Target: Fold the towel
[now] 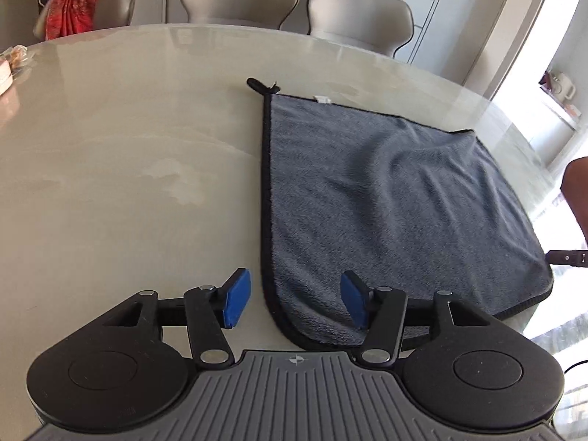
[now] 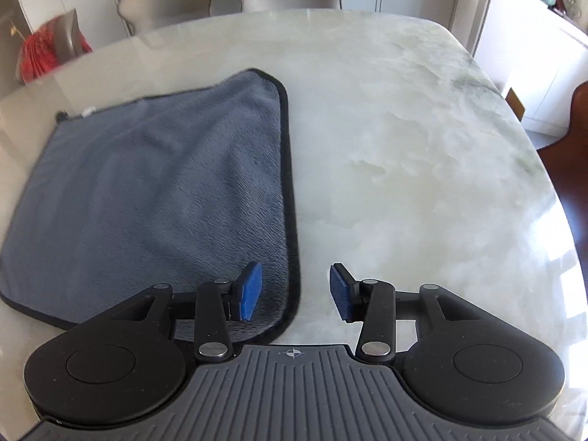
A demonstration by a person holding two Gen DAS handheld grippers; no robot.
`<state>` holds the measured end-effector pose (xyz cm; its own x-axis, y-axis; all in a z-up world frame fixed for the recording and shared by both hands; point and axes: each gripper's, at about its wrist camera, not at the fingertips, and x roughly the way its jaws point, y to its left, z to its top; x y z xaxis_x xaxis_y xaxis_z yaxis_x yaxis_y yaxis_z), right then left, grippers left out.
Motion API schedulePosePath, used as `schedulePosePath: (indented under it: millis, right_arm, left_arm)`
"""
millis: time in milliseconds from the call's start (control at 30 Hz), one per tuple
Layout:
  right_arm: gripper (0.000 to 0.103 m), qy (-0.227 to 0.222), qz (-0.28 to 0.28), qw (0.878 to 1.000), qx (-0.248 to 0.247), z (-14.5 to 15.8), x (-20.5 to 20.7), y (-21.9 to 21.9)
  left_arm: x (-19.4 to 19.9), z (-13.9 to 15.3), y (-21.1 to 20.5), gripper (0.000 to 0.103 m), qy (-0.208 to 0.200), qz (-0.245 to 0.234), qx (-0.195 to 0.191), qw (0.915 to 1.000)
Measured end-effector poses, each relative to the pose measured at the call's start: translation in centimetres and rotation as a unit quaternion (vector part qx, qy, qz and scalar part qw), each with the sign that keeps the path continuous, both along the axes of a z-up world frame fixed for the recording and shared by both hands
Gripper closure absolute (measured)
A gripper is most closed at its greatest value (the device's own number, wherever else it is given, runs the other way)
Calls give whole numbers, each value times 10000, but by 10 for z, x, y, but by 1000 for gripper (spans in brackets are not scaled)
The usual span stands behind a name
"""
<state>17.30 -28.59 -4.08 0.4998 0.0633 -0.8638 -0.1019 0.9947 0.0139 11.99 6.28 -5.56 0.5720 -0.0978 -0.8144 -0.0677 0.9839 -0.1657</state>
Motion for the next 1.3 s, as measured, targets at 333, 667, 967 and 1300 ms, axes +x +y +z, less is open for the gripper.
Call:
schedulePosePath:
  millis: [333,667,967,1300]
  right_arm:
    - [94,-99,518,9983,233,-6,-9,19]
    - [95,177,326,9993,-35,3,-37,21]
    - [72,-121,107,9986,-496,18,-38,22]
    - [67,184,420,9975,540,14,-30,22]
  left_arm:
    - [-7,-4,-11,44,135,-46,289,9995]
    - [-11,-2,-13,87,275,-308,363,9985]
    - [-12,-3,-6,87,322,-344,395,9981]
    - [-11,1,-3,86,384,-349,452,9976]
